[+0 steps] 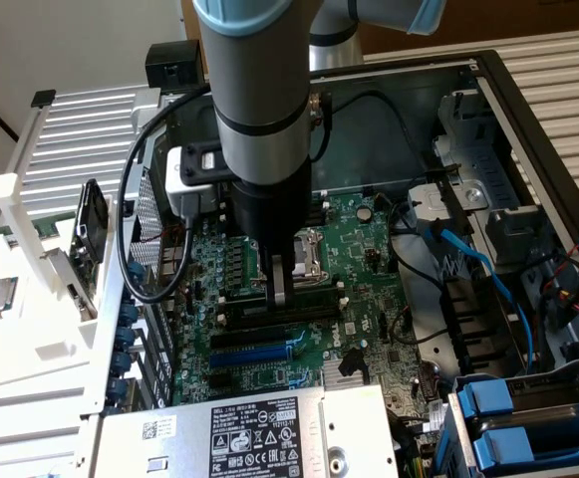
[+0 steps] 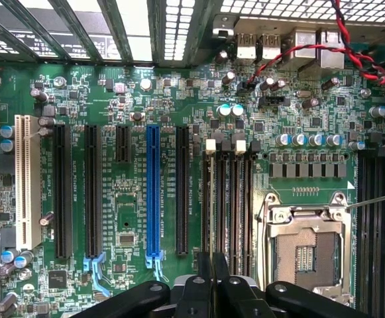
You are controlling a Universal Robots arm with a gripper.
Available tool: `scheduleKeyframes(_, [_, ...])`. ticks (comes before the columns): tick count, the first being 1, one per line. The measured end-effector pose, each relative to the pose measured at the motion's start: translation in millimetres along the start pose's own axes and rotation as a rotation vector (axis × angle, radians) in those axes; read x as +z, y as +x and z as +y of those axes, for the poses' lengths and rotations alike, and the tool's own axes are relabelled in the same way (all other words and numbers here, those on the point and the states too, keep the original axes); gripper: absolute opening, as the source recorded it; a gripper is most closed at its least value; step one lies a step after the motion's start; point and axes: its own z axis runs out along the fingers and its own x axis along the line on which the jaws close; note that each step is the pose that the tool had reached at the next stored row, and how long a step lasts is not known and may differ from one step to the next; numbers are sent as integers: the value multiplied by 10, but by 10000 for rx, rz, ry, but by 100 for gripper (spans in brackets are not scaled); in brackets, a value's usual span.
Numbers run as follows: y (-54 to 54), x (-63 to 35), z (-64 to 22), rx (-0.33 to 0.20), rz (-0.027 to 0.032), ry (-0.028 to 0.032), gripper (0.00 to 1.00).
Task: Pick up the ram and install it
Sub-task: 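Insert the ram into the slot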
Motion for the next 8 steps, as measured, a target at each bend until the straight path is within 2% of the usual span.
scheduleKeyframes(8, [2, 16, 0, 0, 1, 0, 12])
